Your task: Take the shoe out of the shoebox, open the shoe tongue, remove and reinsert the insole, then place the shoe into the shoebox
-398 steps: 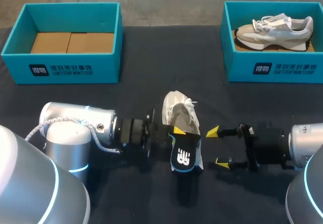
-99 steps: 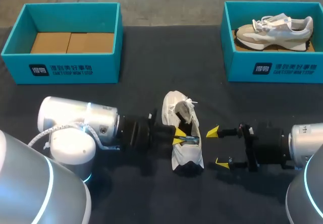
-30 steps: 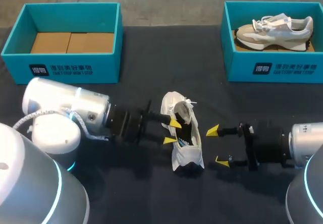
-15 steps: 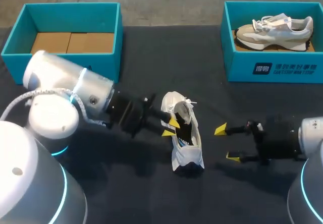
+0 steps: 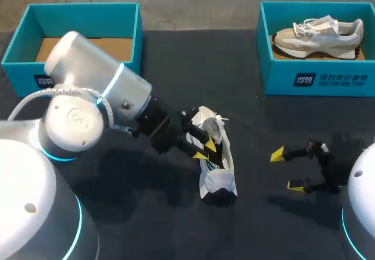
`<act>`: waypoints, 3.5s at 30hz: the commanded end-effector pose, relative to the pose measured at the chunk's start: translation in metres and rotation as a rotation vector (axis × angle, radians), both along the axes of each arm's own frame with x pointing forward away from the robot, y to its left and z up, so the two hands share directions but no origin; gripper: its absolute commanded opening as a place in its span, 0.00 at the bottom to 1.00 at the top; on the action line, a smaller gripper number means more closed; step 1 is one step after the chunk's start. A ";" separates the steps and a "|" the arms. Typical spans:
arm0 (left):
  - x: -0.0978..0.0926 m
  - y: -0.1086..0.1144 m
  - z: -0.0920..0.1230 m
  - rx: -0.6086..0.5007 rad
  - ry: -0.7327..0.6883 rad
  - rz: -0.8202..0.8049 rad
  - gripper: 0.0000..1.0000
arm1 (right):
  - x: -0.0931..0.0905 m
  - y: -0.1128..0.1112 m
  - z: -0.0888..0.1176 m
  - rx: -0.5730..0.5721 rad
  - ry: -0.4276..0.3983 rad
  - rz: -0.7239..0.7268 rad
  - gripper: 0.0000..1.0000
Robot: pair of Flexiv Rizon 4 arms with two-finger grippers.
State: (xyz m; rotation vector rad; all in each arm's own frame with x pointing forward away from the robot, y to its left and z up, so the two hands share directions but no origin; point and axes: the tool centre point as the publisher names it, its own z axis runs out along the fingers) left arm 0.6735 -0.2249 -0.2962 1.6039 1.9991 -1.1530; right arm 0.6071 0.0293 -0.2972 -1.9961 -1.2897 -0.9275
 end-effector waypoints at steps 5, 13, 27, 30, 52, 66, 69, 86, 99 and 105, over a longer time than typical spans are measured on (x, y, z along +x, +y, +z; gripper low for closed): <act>0.003 -0.010 0.004 0.207 -0.030 -0.104 0.25 | -0.021 -0.048 0.035 0.017 -0.007 0.033 1.00; 0.006 -0.005 0.010 0.325 -0.070 -0.186 0.22 | -0.021 -0.048 0.035 0.017 -0.007 0.033 1.00; 0.011 0.004 0.022 0.484 -0.157 -0.315 0.00 | -0.021 -0.048 0.035 0.017 -0.007 0.033 1.00; 0.010 0.007 0.019 0.517 -0.162 -0.333 0.00 | -0.021 -0.048 0.035 0.017 -0.007 0.033 1.00; 0.005 0.005 -0.032 0.596 -0.221 -0.345 0.00 | -0.021 -0.048 0.035 0.017 -0.007 0.033 1.00; 0.005 -0.004 -0.051 0.628 -0.216 -0.404 0.00 | -0.021 -0.048 0.035 0.017 -0.007 0.033 1.00; 0.009 -0.005 -0.054 0.638 -0.215 -0.406 0.00 | -0.021 -0.048 0.035 0.017 -0.007 0.033 1.00; 0.008 0.000 -0.081 0.720 -0.198 -0.480 0.00 | -0.021 -0.048 0.035 0.017 -0.007 0.033 1.00; 0.007 -0.002 -0.105 0.714 -0.201 -0.493 0.00 | -0.021 -0.048 0.035 0.017 -0.007 0.033 1.00; 0.004 -0.003 -0.115 0.703 -0.241 -0.471 0.00 | -0.021 -0.048 0.035 0.017 -0.007 0.033 1.00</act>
